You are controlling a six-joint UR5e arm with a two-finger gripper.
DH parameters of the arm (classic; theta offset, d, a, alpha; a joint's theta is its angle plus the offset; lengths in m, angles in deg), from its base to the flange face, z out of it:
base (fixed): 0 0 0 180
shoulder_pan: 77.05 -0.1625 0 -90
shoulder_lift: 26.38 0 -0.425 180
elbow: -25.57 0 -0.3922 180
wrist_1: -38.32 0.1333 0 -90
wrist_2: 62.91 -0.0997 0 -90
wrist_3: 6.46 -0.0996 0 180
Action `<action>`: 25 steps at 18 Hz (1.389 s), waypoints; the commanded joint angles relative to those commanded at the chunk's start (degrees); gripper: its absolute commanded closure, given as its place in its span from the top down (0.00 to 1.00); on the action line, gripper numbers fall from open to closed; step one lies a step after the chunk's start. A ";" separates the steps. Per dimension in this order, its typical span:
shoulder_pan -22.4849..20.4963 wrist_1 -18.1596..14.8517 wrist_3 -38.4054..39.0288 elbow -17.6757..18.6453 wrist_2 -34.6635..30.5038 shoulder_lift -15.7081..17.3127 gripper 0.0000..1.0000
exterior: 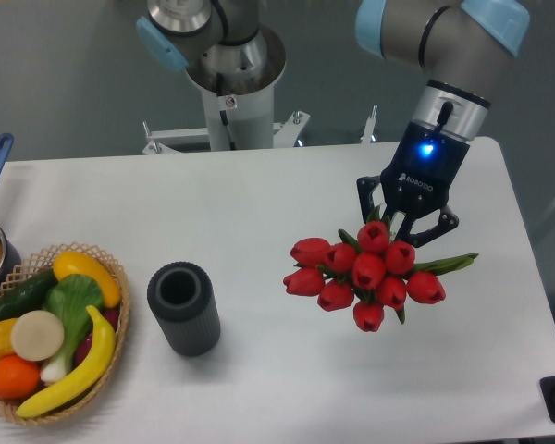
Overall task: Insert the flowers into the vase
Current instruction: 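Carry the red tulip bunch with the gripper toward the grey vase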
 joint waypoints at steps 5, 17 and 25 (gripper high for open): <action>0.61 0.00 0.17 -0.53 0.26 -0.35 0.19; 5.88 0.44 1.05 -1.76 10.44 -0.09 0.19; 11.33 2.90 0.88 -1.67 19.33 -0.09 0.19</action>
